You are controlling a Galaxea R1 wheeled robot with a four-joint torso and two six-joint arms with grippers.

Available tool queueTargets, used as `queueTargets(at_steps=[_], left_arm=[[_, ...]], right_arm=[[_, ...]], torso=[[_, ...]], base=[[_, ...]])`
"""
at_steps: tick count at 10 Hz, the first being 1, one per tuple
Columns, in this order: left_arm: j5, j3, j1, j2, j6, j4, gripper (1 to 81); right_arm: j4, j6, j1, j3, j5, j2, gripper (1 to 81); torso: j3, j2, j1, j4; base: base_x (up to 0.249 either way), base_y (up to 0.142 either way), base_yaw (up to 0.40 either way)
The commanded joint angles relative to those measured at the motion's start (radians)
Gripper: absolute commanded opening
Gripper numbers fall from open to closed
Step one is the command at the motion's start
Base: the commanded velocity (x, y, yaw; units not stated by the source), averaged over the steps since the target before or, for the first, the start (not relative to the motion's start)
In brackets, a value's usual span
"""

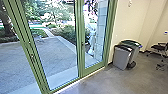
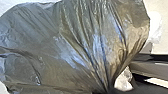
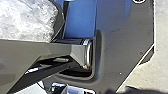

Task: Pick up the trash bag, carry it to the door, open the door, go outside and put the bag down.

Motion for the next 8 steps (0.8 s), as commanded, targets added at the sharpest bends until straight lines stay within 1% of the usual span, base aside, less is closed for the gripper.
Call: queueTargets(at_steps=[1, 8], left_arm=[[0.061, 0.002, -0.038, 0.000, 0.007, 0.007, 1.0], [0.063, 0.002, -0.038, 0.001, 0.009, 0.009, 1.0]], right_arm=[[-0.012, -0.007, 0.034, 0.004, -0.064, 0.006, 81.1], [-0.013, -0.007, 0.033, 0.004, -0.064, 0.006, 81.1]], torso=[[0.000, 0.000, 0.000, 0.000], [0.000, 0.000, 0.000, 0.000]], base=[[0.100, -0.110, 0.000], [0.100, -0.121, 0.000]])
